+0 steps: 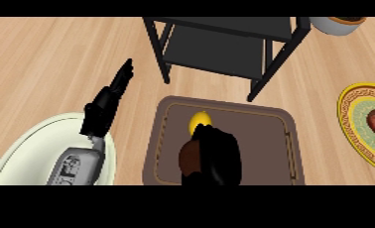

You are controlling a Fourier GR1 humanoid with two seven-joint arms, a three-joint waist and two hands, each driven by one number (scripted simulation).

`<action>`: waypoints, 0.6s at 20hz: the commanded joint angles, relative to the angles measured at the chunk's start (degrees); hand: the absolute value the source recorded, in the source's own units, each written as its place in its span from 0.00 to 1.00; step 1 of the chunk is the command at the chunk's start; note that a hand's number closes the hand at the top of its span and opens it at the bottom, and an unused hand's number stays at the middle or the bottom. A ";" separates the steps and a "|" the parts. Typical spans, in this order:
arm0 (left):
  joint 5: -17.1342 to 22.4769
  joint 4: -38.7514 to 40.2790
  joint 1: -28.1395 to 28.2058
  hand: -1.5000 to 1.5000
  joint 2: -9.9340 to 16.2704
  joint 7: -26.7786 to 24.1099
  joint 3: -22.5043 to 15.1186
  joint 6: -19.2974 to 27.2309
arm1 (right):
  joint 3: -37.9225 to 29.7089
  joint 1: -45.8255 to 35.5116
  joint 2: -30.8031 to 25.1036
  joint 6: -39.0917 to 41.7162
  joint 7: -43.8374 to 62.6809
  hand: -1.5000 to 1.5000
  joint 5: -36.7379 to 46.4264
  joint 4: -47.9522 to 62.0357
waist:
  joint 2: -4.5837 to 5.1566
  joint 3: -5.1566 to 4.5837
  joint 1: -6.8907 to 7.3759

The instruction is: Pick the cupcake from the tray and place it in the tiered shelf

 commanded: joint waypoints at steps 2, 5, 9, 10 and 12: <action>-0.16 0.64 -1.01 0.50 -0.88 0.21 -1.24 -0.56 | 3.33 -8.23 0.59 -12.63 10.66 1.00 -1.34 -0.19 | -0.11 0.08 1.31; -0.02 0.96 -1.11 0.50 -1.13 0.24 -1.42 -0.75 | 2.87 -11.94 0.59 -20.22 10.64 1.00 -0.87 -1.55 | -0.23 0.12 1.60; -0.21 1.94 -1.88 0.50 -0.62 0.30 -0.55 -0.37 | 3.62 -19.33 0.59 -23.04 15.34 1.00 2.58 -0.74 | -0.64 -0.13 1.46; -0.67 1.58 -0.72 0.50 -1.90 0.29 -1.95 0.03 | 2.87 -20.53 0.59 -23.75 16.12 1.00 2.39 -0.92 | -0.79 -0.12 1.84; -0.41 2.52 -1.89 0.50 -0.34 0.10 -0.17 -0.12 | 1.75 -23.65 0.59 -23.76 18.27 1.00 3.68 -0.81 | -0.77 -0.20 1.34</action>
